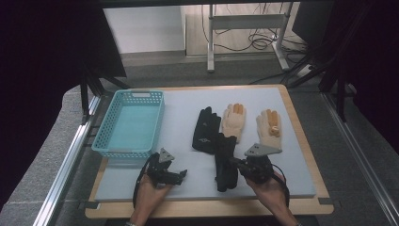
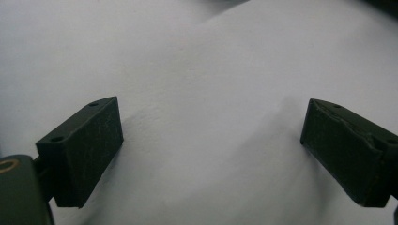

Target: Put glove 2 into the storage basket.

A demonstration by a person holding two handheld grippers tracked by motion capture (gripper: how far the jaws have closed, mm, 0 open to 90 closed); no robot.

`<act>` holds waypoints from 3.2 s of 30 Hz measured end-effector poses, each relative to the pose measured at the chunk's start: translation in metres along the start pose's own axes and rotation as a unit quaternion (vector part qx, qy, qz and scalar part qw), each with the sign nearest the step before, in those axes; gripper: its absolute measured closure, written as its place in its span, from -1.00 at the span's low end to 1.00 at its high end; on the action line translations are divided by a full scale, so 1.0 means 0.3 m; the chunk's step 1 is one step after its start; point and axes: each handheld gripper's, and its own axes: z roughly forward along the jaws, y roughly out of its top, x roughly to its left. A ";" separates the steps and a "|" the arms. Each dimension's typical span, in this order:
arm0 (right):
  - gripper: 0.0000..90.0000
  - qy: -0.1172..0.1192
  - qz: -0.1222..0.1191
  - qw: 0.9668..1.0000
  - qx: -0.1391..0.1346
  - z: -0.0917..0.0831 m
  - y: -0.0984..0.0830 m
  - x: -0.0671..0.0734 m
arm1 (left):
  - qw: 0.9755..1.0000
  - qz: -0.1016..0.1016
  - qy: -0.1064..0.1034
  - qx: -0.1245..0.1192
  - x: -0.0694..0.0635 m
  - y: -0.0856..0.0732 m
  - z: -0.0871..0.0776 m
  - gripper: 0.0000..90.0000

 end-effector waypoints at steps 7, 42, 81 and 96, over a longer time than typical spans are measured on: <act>0.73 -0.013 0.022 1.000 0.011 -0.007 -0.083 -0.035 | 1.000 0.000 0.000 0.000 0.000 0.000 0.000 -0.86; -0.14 -0.020 -0.024 0.998 0.056 0.521 0.253 -0.211 | 1.000 0.001 0.000 0.002 0.001 0.000 -0.001 -0.86; 0.70 -0.039 -0.024 0.998 0.043 0.594 0.388 -0.192 | 1.000 -0.001 -0.001 0.000 0.000 0.000 0.000 -0.86; 0.70 -0.019 -0.024 1.000 0.002 0.469 0.498 -0.171 | 1.000 0.001 0.000 0.000 0.001 0.000 0.000 -0.86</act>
